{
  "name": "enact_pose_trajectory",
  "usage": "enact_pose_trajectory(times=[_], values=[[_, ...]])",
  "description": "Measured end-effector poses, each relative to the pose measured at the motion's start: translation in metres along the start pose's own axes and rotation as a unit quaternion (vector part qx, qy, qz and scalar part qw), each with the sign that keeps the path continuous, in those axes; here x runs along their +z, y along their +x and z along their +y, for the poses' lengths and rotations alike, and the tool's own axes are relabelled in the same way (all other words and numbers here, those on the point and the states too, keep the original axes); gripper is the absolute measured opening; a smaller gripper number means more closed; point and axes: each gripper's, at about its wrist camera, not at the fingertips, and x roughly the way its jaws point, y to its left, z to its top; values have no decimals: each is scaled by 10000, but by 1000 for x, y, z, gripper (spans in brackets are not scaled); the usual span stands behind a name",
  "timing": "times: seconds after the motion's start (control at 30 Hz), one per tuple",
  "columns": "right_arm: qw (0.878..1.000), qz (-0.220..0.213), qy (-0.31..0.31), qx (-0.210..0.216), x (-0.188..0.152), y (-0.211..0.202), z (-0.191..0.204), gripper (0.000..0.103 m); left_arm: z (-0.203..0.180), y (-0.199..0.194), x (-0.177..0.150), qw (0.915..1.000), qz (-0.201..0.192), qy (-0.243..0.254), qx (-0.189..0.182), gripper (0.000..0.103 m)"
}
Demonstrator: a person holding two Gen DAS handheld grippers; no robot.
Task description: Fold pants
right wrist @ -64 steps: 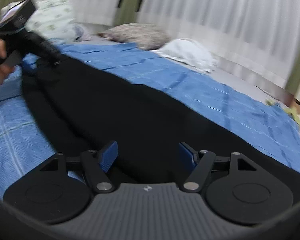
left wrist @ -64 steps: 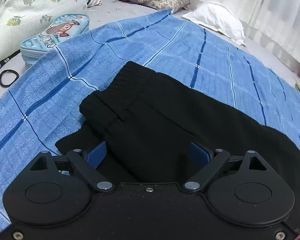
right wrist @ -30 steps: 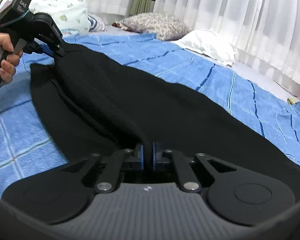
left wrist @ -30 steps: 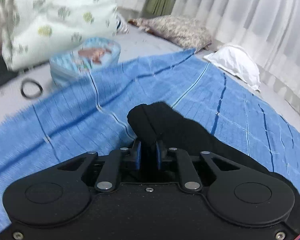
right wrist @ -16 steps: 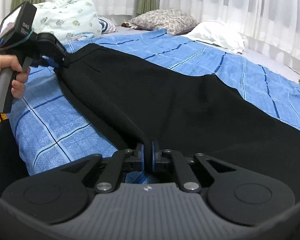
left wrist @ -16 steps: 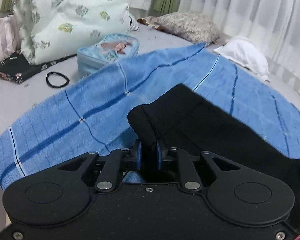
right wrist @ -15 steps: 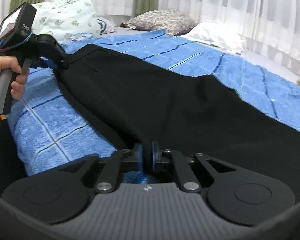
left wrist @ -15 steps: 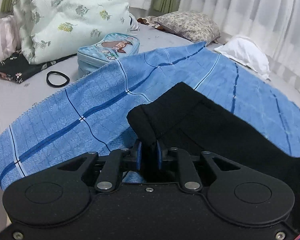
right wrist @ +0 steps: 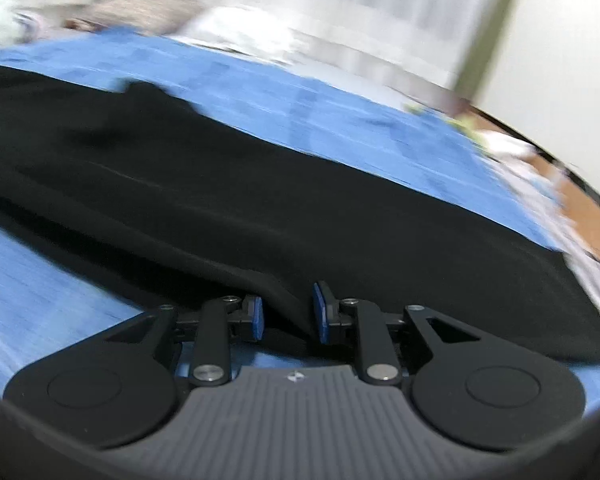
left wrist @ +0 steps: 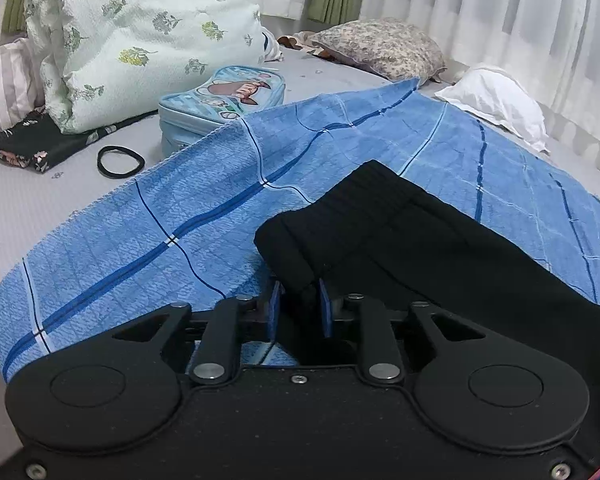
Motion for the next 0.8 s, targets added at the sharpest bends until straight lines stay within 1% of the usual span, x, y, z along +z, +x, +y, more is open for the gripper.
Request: enact_pose_trajectory(times=[0.03,0.07,0.23,0.27,0.3,0.33,0.4,0.53,0.6,0.67,0.8], values=[[9998,52,76,-190,-6,2,-15,40,0,0,0,10000,-10,15,59,29],[9991,105,162,-374,-11,4,-29,40,0,1,0,10000,-8,19,90,30],[9918,297,486,-1145,-29,15,-89,40,-1,3,1,9999,55,2,135,31],[9896,316,601,-1270,-30,18,-101,40,-2,3,2,9998,61,16,163,31],[9873,350,714,-1372,-33,21,-112,42,-3,3,2,9998,63,40,194,31],[9858,343,838,-1417,-35,23,-123,42,-4,4,2,9997,64,65,225,31],[9780,434,968,-1793,-39,31,-145,41,-6,4,2,9996,63,99,271,32],[9656,547,1262,-2206,-50,40,-187,41,-6,7,4,9994,85,100,309,34],[9611,573,1232,-2403,-54,47,-209,41,-6,7,4,9993,86,134,334,35],[9530,678,1201,-2696,-57,50,-225,42,-7,8,4,9991,81,161,378,36],[9382,842,1534,-2986,-66,60,-273,36,-8,9,4,9988,66,191,440,38]])
